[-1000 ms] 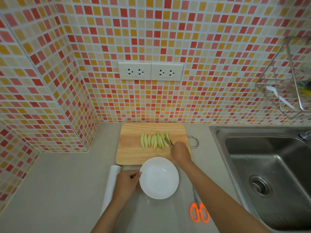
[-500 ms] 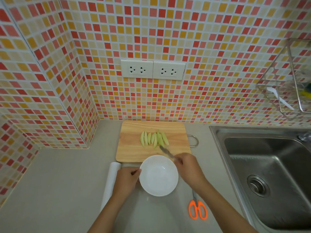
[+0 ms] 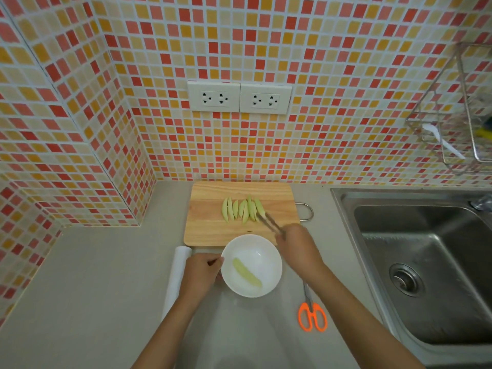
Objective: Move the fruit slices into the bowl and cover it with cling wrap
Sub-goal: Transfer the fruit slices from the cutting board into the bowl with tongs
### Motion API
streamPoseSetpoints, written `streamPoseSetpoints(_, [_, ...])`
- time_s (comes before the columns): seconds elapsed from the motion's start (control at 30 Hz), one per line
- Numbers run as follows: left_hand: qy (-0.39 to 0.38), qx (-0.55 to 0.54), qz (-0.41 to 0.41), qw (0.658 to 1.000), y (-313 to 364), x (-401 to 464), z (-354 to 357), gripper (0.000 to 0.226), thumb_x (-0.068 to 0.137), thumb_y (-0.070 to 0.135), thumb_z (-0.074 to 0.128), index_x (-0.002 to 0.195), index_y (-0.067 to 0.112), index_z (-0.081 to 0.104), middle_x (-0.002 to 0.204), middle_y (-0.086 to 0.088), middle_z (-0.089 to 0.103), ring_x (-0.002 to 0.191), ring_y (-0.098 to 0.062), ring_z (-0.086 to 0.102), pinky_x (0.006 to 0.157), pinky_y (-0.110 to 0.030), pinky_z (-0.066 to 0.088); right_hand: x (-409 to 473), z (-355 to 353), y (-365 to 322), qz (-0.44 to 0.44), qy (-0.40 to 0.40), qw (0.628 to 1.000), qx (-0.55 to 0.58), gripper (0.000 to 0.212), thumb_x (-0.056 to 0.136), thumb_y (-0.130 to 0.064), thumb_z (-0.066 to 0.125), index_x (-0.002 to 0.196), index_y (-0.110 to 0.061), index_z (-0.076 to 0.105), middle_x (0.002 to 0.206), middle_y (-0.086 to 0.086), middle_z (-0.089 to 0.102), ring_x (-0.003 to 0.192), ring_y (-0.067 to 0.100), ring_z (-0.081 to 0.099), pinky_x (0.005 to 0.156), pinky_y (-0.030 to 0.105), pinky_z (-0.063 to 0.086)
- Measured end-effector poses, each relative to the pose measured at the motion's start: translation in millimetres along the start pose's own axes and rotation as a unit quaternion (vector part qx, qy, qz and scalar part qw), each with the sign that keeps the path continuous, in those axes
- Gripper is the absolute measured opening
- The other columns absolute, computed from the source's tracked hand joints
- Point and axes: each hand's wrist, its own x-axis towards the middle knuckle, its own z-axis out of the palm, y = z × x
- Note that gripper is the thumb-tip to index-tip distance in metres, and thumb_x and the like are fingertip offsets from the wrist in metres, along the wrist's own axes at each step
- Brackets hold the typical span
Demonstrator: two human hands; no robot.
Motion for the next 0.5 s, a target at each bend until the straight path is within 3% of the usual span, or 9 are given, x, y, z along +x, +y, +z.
streamPoseSetpoints(0.17, [-0.003, -0.002, -0.008, 1.0, -3, 2, 0, 0.029, 0.091, 0.018, 0.06, 0.075, -0.004, 0.07, 0.07, -0.019, 0.07, 0.065, -0.032, 0.065, 0.066, -0.032, 0.049, 61, 21, -13, 0.024, 0.008, 0.999, -0.025, 0.022, 0.092, -0.003, 0.045, 0.102, 0.004, 0.064, 0.109, 0.018, 0.064, 0.098, 0.034, 0.063, 0.066, 0.029, 0.04])
streamPoseSetpoints(0.3, [0.001, -0.002, -0.001, 1.0, 0, 2, -1, 0.027, 0.091, 0.016, 0.06, 0.075, -0.003, 0.071, 0.069, -0.018, 0.07, 0.063, -0.028, 0.065, 0.071, -0.043, 0.055, 74, 32, -18, 0.019, -0.012, 0.998, -0.062, 0.026, 0.089, 0.003, 0.043, 0.107, 0.002, 0.062, 0.115, 0.018, 0.06, 0.101, 0.033, 0.062, 0.068, 0.03, 0.041])
streamPoseSetpoints(0.4, [-0.001, -0.009, -0.005, 1.0, 1, 1, -1, 0.027, 0.09, 0.014, 0.06, 0.074, -0.005, 0.07, 0.069, -0.02, 0.07, 0.061, -0.025, 0.063, 0.072, -0.045, 0.055, 78, 34, -22, 0.023, -0.01, 0.997, -0.079, 0.028, 0.089, 0.004, 0.044, 0.11, 0.0, 0.062, 0.117, 0.016, 0.061, 0.103, 0.031, 0.063, 0.068, 0.029, 0.041])
streamPoseSetpoints(0.5, [-0.004, -0.01, -0.005, 1.0, 4, 0, -2, 0.026, 0.09, 0.013, 0.06, 0.075, -0.004, 0.072, 0.069, -0.017, 0.071, 0.068, -0.032, 0.068, 0.073, -0.044, 0.055, 74, 30, -23, 0.027, -0.005, 0.997, -0.067, 0.027, 0.089, 0.005, 0.044, 0.107, 0.0, 0.064, 0.114, 0.016, 0.063, 0.1, 0.03, 0.064, 0.067, 0.029, 0.04])
